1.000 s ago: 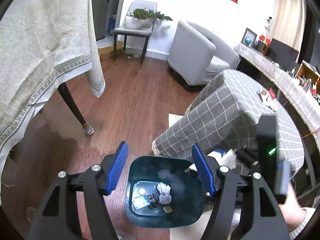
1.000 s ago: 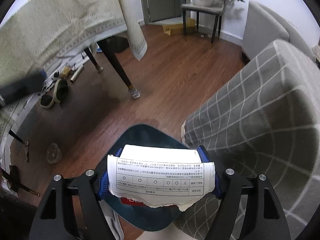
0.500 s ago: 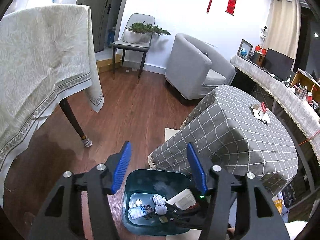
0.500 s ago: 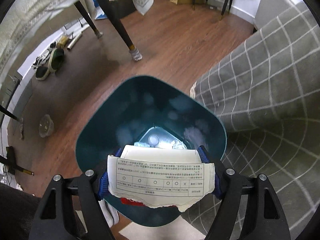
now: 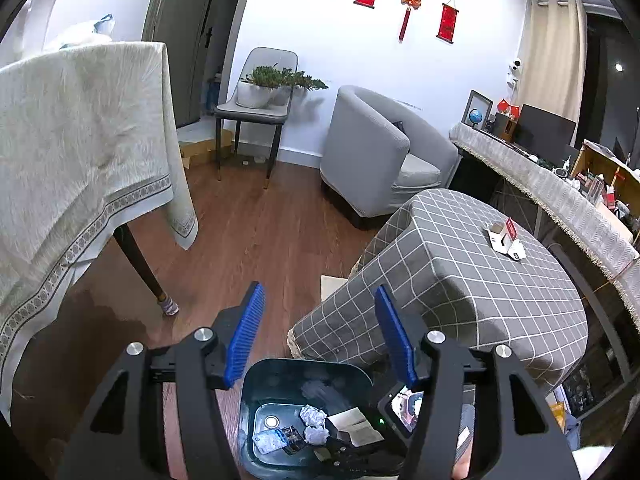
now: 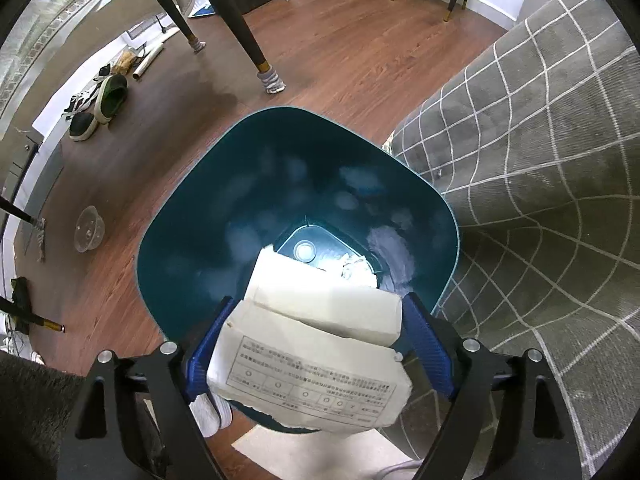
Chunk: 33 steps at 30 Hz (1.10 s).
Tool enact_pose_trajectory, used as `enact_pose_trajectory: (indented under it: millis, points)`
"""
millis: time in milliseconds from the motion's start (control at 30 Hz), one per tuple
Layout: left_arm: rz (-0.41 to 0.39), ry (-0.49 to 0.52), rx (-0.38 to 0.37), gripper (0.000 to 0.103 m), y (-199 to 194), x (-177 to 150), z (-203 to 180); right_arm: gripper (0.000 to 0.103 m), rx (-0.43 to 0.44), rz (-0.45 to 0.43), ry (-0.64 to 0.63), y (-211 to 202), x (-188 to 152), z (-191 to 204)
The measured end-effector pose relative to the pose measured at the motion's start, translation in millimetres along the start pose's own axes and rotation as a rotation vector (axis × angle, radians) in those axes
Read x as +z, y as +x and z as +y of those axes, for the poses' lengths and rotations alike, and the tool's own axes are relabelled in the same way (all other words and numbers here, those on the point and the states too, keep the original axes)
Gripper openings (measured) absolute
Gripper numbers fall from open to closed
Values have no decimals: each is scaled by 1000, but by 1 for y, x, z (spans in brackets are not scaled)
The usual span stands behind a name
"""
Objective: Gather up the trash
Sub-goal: 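Lower the right tool into the bin and release the white paper sheet, then move both open tools back over the table toward the cardboard ring and receipt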
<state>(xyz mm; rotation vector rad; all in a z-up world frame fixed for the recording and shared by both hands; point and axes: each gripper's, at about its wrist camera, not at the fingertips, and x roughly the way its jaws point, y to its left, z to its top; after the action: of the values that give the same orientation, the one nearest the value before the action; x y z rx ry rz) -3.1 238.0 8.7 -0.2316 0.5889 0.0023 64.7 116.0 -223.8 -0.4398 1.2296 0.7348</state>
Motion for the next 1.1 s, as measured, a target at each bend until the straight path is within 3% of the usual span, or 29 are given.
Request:
enact_pose_trajectory:
  millis: [433, 867, 1100]
  points:
    - [-38, 27, 7, 66, -8, 13, -25, 91, 34, -97, -14, -46, -2, -6]
    - [-97, 43, -26, 79, -15, 30, -64, 89, 22, -414, -13, -153, -7, -27]
    - [-109, 81, -10, 80, -11, 33, -86, 87, -13, -560, 18, -207, -14, -51]
